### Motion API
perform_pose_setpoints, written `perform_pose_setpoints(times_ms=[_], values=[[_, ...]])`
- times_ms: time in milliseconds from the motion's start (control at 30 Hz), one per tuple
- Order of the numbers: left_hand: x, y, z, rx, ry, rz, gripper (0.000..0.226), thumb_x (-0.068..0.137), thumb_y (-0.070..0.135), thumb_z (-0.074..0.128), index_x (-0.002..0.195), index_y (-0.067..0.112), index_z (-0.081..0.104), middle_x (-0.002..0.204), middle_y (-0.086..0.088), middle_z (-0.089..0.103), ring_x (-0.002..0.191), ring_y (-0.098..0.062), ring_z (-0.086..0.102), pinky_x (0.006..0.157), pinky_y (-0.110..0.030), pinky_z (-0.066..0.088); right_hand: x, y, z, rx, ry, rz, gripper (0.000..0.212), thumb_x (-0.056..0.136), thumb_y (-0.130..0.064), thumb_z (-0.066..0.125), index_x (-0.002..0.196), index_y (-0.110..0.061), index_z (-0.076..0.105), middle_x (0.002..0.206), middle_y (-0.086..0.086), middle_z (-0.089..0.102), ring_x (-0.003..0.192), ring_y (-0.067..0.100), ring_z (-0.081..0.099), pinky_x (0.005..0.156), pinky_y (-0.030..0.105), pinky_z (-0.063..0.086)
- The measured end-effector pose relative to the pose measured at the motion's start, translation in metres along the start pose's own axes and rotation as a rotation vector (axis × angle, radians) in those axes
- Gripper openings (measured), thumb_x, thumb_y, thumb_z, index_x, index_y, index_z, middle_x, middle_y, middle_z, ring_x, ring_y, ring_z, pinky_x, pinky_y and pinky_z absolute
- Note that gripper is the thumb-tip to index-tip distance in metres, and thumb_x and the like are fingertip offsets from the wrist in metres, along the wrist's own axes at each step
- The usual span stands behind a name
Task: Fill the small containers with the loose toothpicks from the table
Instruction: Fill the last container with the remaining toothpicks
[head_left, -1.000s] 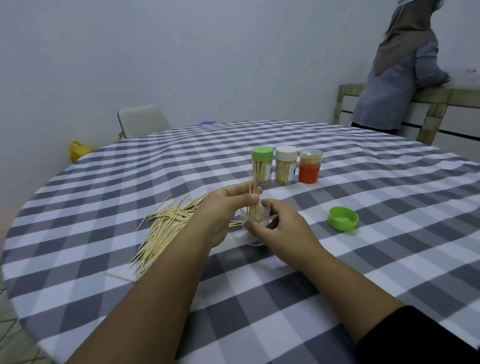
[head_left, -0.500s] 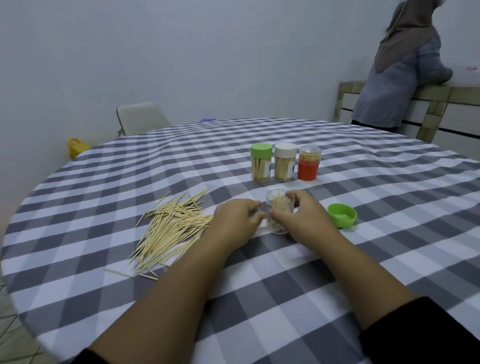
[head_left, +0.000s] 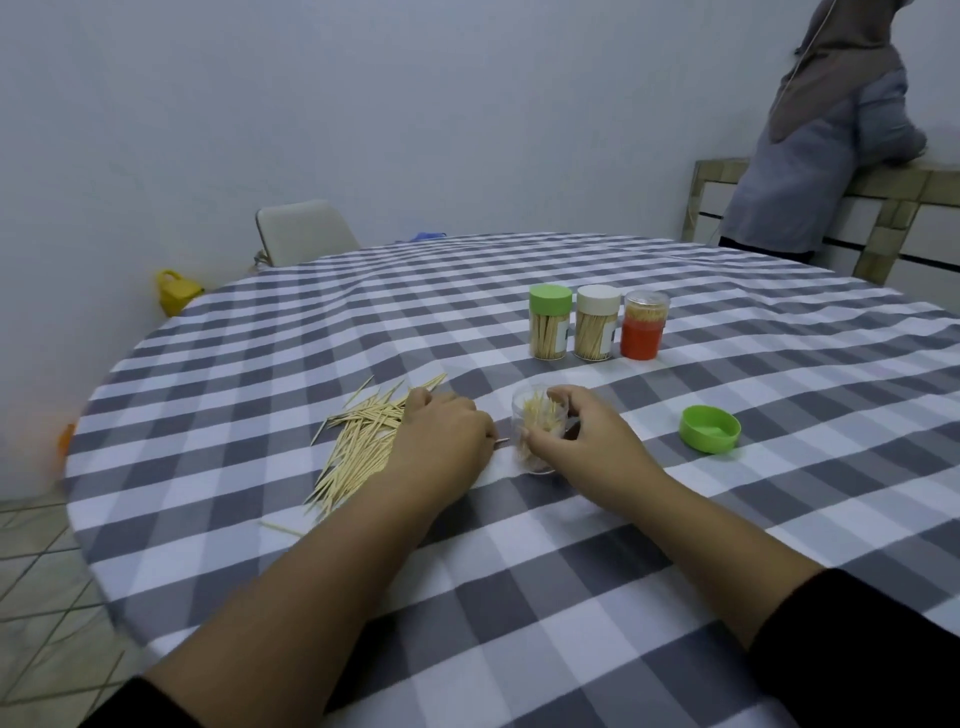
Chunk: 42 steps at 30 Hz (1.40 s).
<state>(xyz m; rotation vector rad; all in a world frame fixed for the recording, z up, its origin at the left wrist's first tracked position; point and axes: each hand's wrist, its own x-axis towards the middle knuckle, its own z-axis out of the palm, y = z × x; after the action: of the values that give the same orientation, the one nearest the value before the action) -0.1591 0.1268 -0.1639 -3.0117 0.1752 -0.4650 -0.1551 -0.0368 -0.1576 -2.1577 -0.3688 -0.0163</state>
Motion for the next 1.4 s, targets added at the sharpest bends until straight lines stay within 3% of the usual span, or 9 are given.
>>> perform_pose_setpoints(times_ms=[200, 500, 633, 733, 867, 933, 1033, 1200, 1400], values=[[-0.02, -0.033, 0.0, -0.086, 0.018, -0.055, 0.031, 0.095, 0.045, 0.045, 0.118, 0.037, 0.063, 0.123, 0.011, 0.057, 0.12, -0.014, 0.044, 0.096, -0.035, 0.026, 0.008, -0.017, 0.023, 0.023, -0.04, -0.004, 0.054, 0.083, -0.038, 0.068, 0.13, -0.023, 0.046, 0.123, -0.003, 0.055, 0.104, 0.012, 0.055, 0.089, 0.029, 0.048], [-0.04, -0.062, -0.014, -0.129, -0.257, -0.276, 0.093, 0.077, 0.071, 0.052, 0.146, 0.014, 0.026, 0.149, -0.004, 0.037, 0.132, -0.024, 0.038, 0.103, -0.039, 0.034, 0.0, -0.015, 0.047, 0.121, 0.075, -0.047, 0.053, 0.083, -0.039, 0.069, 0.129, -0.025, 0.048, 0.12, -0.007, 0.056, 0.103, 0.01, 0.056, 0.089, 0.033, 0.05], [-0.043, -0.058, -0.018, -0.089, -0.321, -0.293, 0.096, 0.068, 0.083, 0.05, 0.136, 0.015, 0.04, 0.136, -0.004, 0.051, 0.119, -0.024, 0.049, 0.094, -0.038, 0.041, -0.002, -0.013, 0.046, 0.091, 0.061, -0.077, 0.056, 0.083, -0.04, 0.068, 0.132, -0.024, 0.048, 0.122, -0.005, 0.056, 0.1, 0.01, 0.056, 0.087, 0.032, 0.052], [-0.044, -0.054, -0.025, -0.093, -0.373, -0.288, 0.06, 0.076, 0.069, 0.053, 0.108, 0.019, 0.054, 0.102, -0.001, 0.062, 0.09, -0.02, 0.056, 0.074, -0.032, 0.044, -0.002, -0.011, 0.046, 0.082, 0.058, -0.083, 0.059, 0.083, -0.04, 0.068, 0.135, -0.023, 0.046, 0.125, -0.003, 0.055, 0.1, 0.011, 0.056, 0.086, 0.031, 0.052], [-0.042, -0.046, -0.03, -0.099, -0.35, -0.299, 0.031, 0.09, 0.037, 0.049, 0.108, 0.013, 0.057, 0.094, -0.002, 0.059, 0.087, -0.02, 0.057, 0.069, -0.029, 0.044, -0.002, -0.01, 0.045, 0.071, 0.055, -0.094, 0.061, 0.083, -0.042, 0.068, 0.136, -0.023, 0.045, 0.126, -0.002, 0.055, 0.101, 0.013, 0.056, 0.086, 0.032, 0.052], [-0.042, -0.04, -0.027, -0.038, -0.355, -0.318, 0.035, 0.094, 0.026, 0.044, 0.125, 0.009, 0.052, 0.114, -0.009, 0.058, 0.102, -0.024, 0.055, 0.081, -0.032, 0.046, -0.002, -0.01, 0.045, 0.072, 0.054, -0.095, 0.061, 0.082, -0.043, 0.067, 0.136, -0.023, 0.046, 0.126, -0.002, 0.055, 0.101, 0.013, 0.056, 0.086, 0.032, 0.052], [-0.043, -0.033, -0.019, 0.159, -0.405, -0.352, 0.06, 0.096, 0.019, 0.041, 0.148, 0.0, 0.019, 0.152, -0.02, 0.026, 0.137, -0.035, 0.029, 0.111, -0.041, 0.03, -0.002, -0.009, 0.045, 0.071, 0.051, -0.099, 0.061, 0.082, -0.044, 0.067, 0.135, -0.023, 0.046, 0.125, -0.003, 0.055, 0.102, 0.012, 0.056, 0.087, 0.033, 0.052], [-0.039, -0.024, -0.022, 0.128, -0.488, -0.469, 0.079, 0.09, 0.011, 0.055, 0.149, -0.002, 0.005, 0.152, -0.022, 0.027, 0.135, -0.037, 0.035, 0.104, -0.042, 0.038, -0.001, -0.009, 0.045, 0.08, 0.049, -0.104, 0.061, 0.082, -0.044, 0.068, 0.134, -0.023, 0.046, 0.125, -0.004, 0.055, 0.102, 0.011, 0.055, 0.088, 0.034, 0.052], [-0.039, -0.02, -0.021, 0.157, -0.387, -0.378, 0.039, 0.088, 0.003, 0.054, 0.127, 0.007, 0.056, 0.126, -0.011, 0.058, 0.11, -0.029, 0.058, 0.084, -0.033, 0.047, -0.002, -0.008, 0.045, 0.082, 0.049, -0.112, 0.06, 0.081, -0.044, 0.068, 0.134, -0.024, 0.047, 0.125, -0.005, 0.055, 0.102, 0.011, 0.056, 0.088, 0.036, 0.052]])
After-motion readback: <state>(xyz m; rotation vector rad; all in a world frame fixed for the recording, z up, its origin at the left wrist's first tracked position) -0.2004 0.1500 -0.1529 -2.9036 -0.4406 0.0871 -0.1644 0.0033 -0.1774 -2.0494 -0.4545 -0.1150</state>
